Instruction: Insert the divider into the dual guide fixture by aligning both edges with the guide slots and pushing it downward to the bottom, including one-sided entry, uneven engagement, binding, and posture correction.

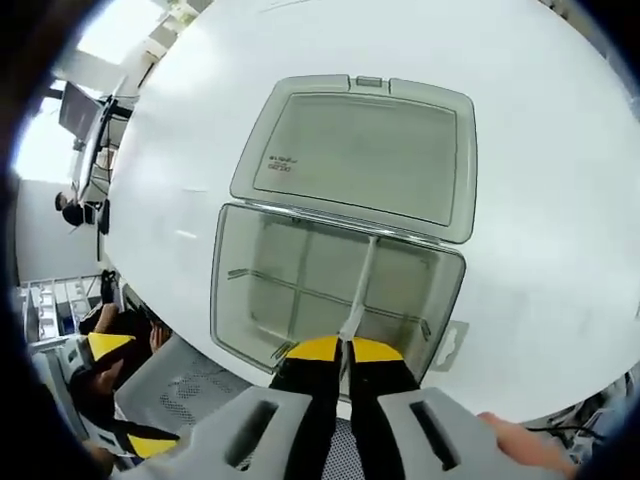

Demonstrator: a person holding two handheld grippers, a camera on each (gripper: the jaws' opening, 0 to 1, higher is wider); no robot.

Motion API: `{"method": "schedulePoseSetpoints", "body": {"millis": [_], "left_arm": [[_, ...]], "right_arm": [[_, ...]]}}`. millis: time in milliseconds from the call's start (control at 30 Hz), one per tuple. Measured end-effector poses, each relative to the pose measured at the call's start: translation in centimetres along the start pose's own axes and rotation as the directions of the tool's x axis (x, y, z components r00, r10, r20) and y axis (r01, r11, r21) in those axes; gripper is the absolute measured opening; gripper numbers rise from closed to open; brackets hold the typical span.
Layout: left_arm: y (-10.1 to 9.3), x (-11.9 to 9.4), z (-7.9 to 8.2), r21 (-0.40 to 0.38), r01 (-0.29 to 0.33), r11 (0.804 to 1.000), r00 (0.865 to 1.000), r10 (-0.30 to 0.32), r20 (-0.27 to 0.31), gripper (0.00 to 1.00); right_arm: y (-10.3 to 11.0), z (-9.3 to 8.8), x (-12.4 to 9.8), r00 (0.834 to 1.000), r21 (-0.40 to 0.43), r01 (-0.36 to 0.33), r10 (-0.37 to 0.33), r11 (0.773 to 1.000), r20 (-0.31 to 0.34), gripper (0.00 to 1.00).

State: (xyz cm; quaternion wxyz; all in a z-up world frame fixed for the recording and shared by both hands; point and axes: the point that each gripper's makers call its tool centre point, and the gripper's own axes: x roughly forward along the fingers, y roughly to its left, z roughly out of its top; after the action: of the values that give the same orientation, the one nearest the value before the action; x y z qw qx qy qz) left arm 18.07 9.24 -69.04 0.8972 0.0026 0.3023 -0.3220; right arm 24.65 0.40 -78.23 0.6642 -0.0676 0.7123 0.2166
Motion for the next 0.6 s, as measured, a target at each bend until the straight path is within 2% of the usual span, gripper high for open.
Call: {"method": "schedulePoseSetpoints", "body": {"millis": [167, 300, 400, 600], "left_arm": [[0.1, -0.3, -0.2, 0.001, -0.008, 1.000, 1.000, 0.008, -0.012, 0.41], [0.1, -0.5, -0.4, 0.002, -0.011, 1.000, 1.000, 0.011, -0.023, 0.41], [0.0, -0.5, -0.6, 0.007, -0.010, 1.000, 0.999, 0.011, -0.033, 0.41], [0.2, -0.6, -0.4, 0.015, -0.016, 1.000, 0.999, 0.017, -0.047, 0.41]], "right_arm": [[0.1, -0.3, -0.1, 1.000, -0.018, -0.028, 0.028, 0.999, 0.009, 0.00], [0.4, 0.0, -0.5, 0.996, -0.007, -0.073, 0.073, 0.997, 0.053, 0.09], [0.2, 0.2, -1.0, 0.993, -0.013, -0.088, 0.089, 0.996, 0.074, 0.09], [0.3, 0.6, -2.2, 0.977, 0.001, -0.170, 0.169, 0.985, 0.134, 0.09]]}}
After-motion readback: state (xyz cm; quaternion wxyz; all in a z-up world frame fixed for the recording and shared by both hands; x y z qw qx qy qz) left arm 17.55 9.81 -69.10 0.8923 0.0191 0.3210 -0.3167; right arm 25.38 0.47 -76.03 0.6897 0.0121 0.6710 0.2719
